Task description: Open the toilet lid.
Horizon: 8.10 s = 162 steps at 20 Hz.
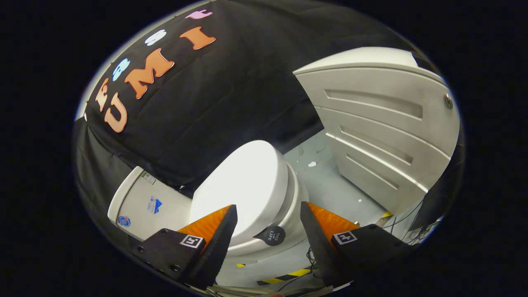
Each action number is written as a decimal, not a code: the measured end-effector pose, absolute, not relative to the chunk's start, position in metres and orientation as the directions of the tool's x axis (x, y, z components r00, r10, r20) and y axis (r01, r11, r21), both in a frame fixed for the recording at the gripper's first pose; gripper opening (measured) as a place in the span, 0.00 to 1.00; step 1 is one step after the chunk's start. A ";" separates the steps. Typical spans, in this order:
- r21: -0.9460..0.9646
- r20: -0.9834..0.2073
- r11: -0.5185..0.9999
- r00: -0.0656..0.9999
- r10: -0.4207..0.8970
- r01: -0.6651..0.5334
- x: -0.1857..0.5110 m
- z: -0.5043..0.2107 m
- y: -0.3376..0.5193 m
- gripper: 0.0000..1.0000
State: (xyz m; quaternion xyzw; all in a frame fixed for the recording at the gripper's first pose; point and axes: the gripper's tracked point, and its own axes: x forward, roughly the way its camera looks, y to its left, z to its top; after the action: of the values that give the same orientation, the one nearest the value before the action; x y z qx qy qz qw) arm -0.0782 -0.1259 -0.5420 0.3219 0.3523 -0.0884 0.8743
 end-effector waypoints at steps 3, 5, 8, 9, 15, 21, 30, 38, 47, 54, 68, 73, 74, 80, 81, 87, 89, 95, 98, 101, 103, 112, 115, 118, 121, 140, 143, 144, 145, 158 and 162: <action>0.573 -0.684 0.699 0.719 0.120 0.428 -0.085 -0.565 -0.123 0.99; 0.607 -0.687 0.655 0.712 0.146 0.451 -0.090 -0.577 -0.120 0.99; 0.650 -0.685 0.600 0.701 0.197 0.466 -0.091 -0.590 -0.112 0.97; 0.665 -0.681 0.582 0.700 0.214 0.469 -0.091 -0.594 -0.110 0.97; 0.718 -0.665 0.502 0.687 0.291 0.483 -0.085 -0.610 -0.100 0.84; 0.753 -0.647 0.461 0.658 0.386 0.470 -0.080 -0.618 -0.079 0.47; 0.774 -0.625 0.394 0.698 0.350 0.496 -0.074 -0.618 -0.083 0.12; 0.748 -0.646 0.455 0.687 0.332 0.484 -0.074 -0.610 -0.080 0.08; 0.722 -0.654 0.528 0.691 0.308 0.448 -0.066 -0.579 -0.075 0.08; 0.699 -0.620 0.609 0.741 0.257 0.374 -0.041 -0.528 -0.063 0.08; 0.545 -0.581 0.818 0.785 0.212 0.182 -0.009 -0.418 0.019 0.08; 0.500 -0.572 0.855 0.793 0.209 0.135 -0.004 -0.400 0.045 0.08; 0.495 -0.569 0.860 0.794 0.212 0.125 -0.003 -0.396 0.051 0.08; 0.452 -0.555 0.889 0.804 0.213 0.076 0.001 -0.376 0.083 0.08; 0.435 -0.554 0.898 0.806 0.208 0.067 0.002 -0.373 0.089 0.08; 0.367 -0.553 0.930 0.812 0.186 0.037 0.006 -0.362 0.120 0.08; 0.343 -0.553 0.939 0.814 0.178 0.027 0.007 -0.359 0.129 0.08; 0.240 -0.549 0.971 0.821 0.157 -0.025 0.010 -0.350 0.165 0.08; 0.224 -0.543 0.974 0.824 0.159 -0.040 0.010 -0.346 0.182 0.08; 0.208 -0.539 0.977 0.827 0.161 -0.054 0.012 -0.345 0.193 0.08; 0.182 -0.537 0.981 0.829 0.159 -0.070 0.011 -0.343 0.202 0.08; 0.102 -0.526 0.988 0.836 0.154 -0.117 0.014 -0.344 0.251 0.08; 0.079 -0.523 0.987 0.837 0.159 -0.137 0.015 -0.345 0.264 0.08; 0.069 -0.524 0.985 0.835 0.170 -0.157 0.015 -0.348 0.279 0.08; 0.049 -0.522 0.984 0.836 0.170 -0.169 0.012 -0.350 0.288 0.08; 0.052 -0.461 0.967 0.852 0.246 -0.251 0.010 -0.320 0.305 0.80; 0.086 -0.430 0.964 0.863 0.264 -0.252 0.009 -0.303 0.293 0.97; 0.100 -0.419 0.963 0.868 0.267 -0.249 0.010 -0.297 0.286 0.97; 0.110 -0.411 0.964 0.872 0.266 -0.242 0.011 -0.292 0.278 0.97; 0.122 -0.314 0.989 0.942 0.115 -0.080 0.039 -0.216 0.118 0.99; 0.078 -0.276 0.995 0.958 0.081 -0.061 0.037 -0.179 0.076 0.99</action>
State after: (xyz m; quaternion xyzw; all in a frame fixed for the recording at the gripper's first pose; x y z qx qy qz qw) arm 0.0370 0.0763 -0.1790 0.0343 0.1408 0.0360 0.9888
